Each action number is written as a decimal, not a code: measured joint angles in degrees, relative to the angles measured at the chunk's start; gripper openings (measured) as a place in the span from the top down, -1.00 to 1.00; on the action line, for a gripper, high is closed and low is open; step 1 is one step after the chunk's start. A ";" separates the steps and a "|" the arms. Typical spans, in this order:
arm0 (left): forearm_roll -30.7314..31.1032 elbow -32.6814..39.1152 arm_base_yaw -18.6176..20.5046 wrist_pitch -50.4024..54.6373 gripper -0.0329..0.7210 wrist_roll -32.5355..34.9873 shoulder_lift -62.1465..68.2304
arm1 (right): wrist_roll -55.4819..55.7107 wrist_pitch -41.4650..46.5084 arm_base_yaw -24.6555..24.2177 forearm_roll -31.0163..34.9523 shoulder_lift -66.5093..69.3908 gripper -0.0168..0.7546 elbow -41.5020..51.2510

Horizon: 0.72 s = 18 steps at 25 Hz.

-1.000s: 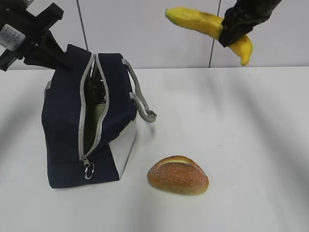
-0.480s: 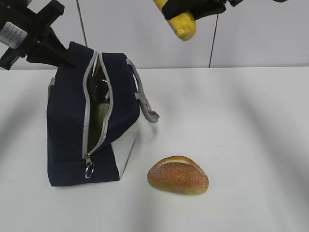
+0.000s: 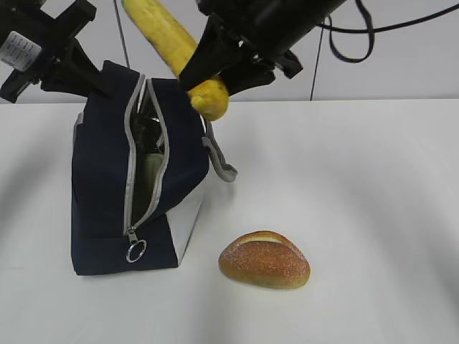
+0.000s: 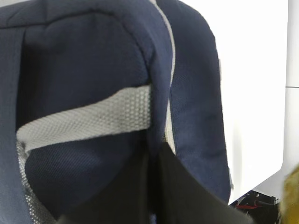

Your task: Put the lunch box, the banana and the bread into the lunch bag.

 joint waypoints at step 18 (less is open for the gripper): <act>-0.84 0.00 0.00 0.00 0.91 0.04 0.00 | 8.97 -3.96 2.58 -9.94 11.00 0.20 0.04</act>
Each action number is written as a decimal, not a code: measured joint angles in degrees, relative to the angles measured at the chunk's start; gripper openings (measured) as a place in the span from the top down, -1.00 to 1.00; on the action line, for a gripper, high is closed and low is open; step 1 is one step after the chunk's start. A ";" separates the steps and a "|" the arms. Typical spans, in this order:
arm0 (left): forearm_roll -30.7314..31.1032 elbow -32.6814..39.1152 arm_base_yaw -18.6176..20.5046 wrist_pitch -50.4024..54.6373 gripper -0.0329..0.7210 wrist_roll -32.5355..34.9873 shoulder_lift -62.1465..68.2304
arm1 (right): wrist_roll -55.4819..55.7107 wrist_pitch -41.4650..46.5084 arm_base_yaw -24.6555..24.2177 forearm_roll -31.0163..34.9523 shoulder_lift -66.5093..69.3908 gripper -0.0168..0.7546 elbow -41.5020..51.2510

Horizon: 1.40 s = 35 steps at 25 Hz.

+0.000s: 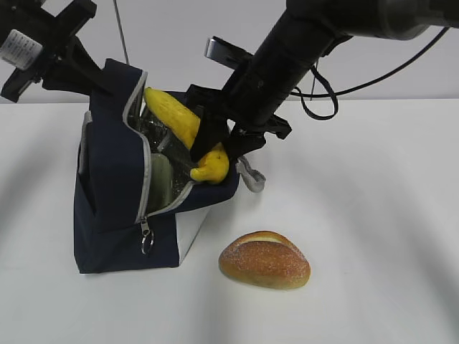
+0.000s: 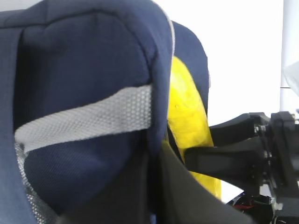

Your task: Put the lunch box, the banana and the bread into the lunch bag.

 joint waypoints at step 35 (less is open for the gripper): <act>0.42 0.00 0.00 1.10 0.91 1.29 0.00 | -2.28 4.39 10.63 -28.26 1.55 -0.55 -17.92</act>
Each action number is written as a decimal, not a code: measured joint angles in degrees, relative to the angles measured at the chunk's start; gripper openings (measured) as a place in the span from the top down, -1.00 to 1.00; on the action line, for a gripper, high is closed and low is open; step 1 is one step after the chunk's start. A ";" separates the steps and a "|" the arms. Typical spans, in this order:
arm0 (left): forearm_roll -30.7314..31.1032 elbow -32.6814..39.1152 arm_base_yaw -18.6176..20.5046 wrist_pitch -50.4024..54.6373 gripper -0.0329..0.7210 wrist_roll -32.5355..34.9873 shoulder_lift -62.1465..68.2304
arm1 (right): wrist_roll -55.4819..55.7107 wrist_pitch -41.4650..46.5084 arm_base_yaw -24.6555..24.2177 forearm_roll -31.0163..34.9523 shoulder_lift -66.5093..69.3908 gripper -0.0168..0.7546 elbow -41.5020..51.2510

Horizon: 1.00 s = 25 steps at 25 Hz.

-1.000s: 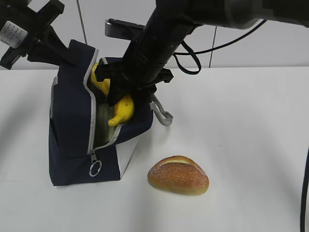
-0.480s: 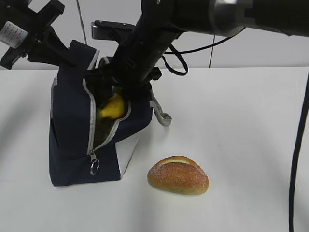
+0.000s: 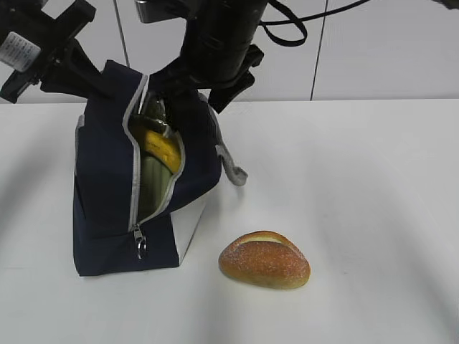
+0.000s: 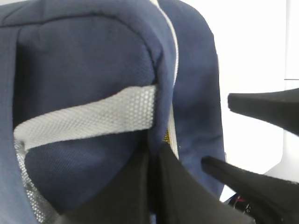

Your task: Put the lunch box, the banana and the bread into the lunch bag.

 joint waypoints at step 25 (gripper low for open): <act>0.05 0.00 0.00 1.28 0.91 0.22 0.00 | -14.75 -16.01 0.24 0.28 -33.42 -0.52 50.68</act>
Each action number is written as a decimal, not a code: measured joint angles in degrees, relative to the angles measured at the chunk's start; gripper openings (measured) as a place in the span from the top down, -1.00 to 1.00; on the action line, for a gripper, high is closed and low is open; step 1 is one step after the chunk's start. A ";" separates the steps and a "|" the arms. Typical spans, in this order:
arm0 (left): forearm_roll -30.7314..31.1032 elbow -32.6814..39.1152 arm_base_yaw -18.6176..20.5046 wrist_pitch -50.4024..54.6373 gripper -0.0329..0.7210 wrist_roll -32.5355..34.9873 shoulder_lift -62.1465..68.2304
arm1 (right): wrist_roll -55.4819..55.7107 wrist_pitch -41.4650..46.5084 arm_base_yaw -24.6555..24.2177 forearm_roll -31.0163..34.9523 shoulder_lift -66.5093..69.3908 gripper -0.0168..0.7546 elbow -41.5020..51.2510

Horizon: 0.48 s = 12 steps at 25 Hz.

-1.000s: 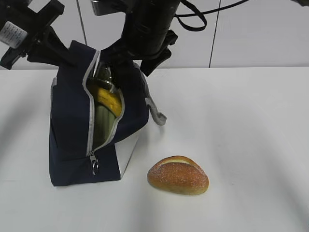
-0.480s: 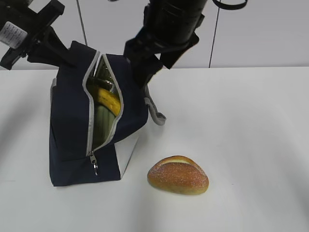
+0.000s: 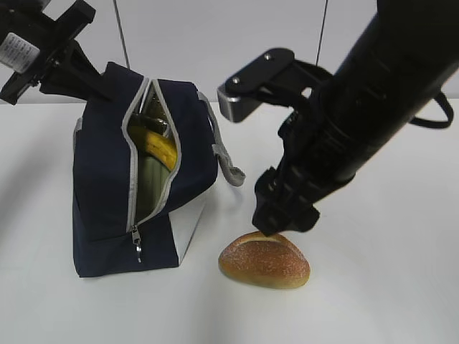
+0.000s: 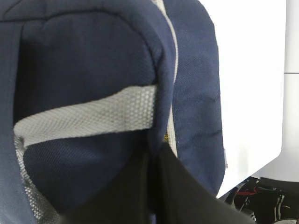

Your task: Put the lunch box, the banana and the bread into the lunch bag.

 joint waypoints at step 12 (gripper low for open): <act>0.00 0.00 0.00 0.44 0.91 0.48 0.00 | -5.64 -12.57 0.00 -1.78 5.88 -0.52 10.83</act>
